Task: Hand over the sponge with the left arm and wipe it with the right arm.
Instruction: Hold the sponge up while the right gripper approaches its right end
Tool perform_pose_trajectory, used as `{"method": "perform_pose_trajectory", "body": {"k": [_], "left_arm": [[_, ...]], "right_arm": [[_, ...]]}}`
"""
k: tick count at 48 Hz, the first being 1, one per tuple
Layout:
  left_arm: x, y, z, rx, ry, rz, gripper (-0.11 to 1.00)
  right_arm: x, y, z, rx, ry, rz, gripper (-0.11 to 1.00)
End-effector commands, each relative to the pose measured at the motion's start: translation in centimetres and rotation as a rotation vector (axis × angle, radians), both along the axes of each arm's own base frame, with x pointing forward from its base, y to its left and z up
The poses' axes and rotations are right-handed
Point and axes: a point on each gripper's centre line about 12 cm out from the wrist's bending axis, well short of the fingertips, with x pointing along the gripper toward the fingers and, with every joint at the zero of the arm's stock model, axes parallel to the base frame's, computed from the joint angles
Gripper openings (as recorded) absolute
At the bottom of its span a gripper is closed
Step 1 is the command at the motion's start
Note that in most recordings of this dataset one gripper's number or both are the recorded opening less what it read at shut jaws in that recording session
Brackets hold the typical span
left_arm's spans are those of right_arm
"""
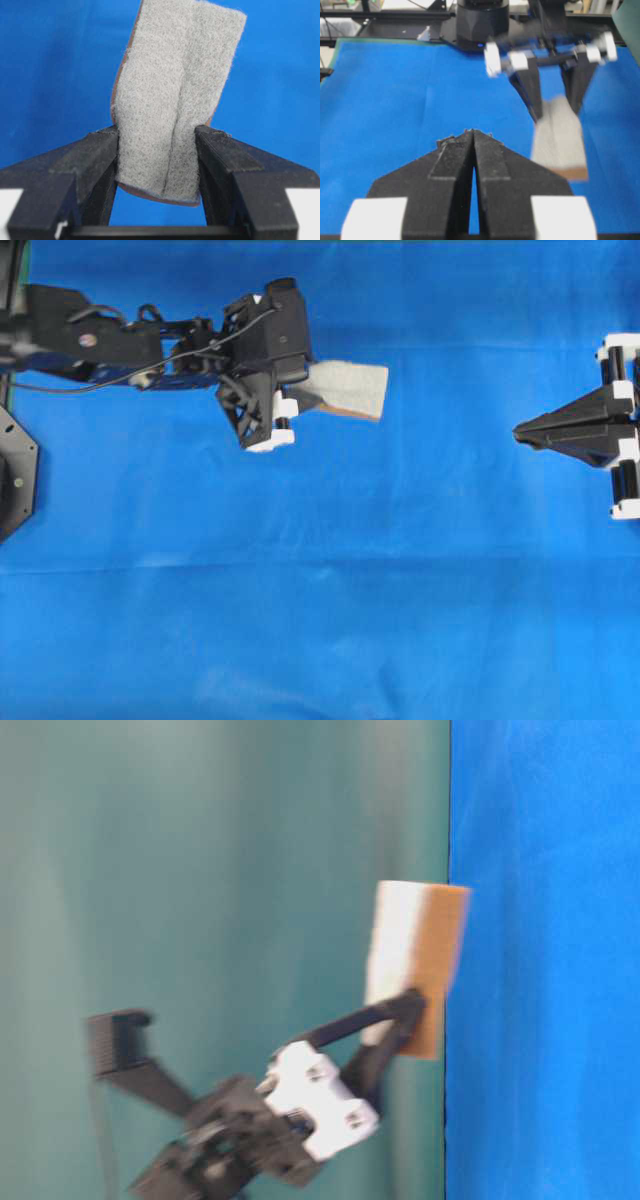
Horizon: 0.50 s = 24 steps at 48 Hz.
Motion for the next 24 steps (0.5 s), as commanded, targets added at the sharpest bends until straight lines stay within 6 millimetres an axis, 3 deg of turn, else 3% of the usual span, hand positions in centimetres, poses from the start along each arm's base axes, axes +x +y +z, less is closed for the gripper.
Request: {"method": "perform_pose_trajectory", "body": {"k": [1, 16, 24], "left_arm": [[-0.4, -1.4, 2.4, -0.024, -0.055, -0.01, 0.4], [-0.8, -6.6, 3.8, -0.18, -0.109, -0.04, 0.4], [-0.5, -7.8, 4.0, -0.205, -0.122, -0.055, 0.4]], "right_arm": [[0.2, -0.2, 0.7, 0.001, -0.018, -0.011, 0.0], [0.2, -0.9, 0.6, 0.003, -0.011, -0.04, 0.0], [0.4, -0.9, 0.4, 0.003, 0.005, -0.044, 0.0]]}}
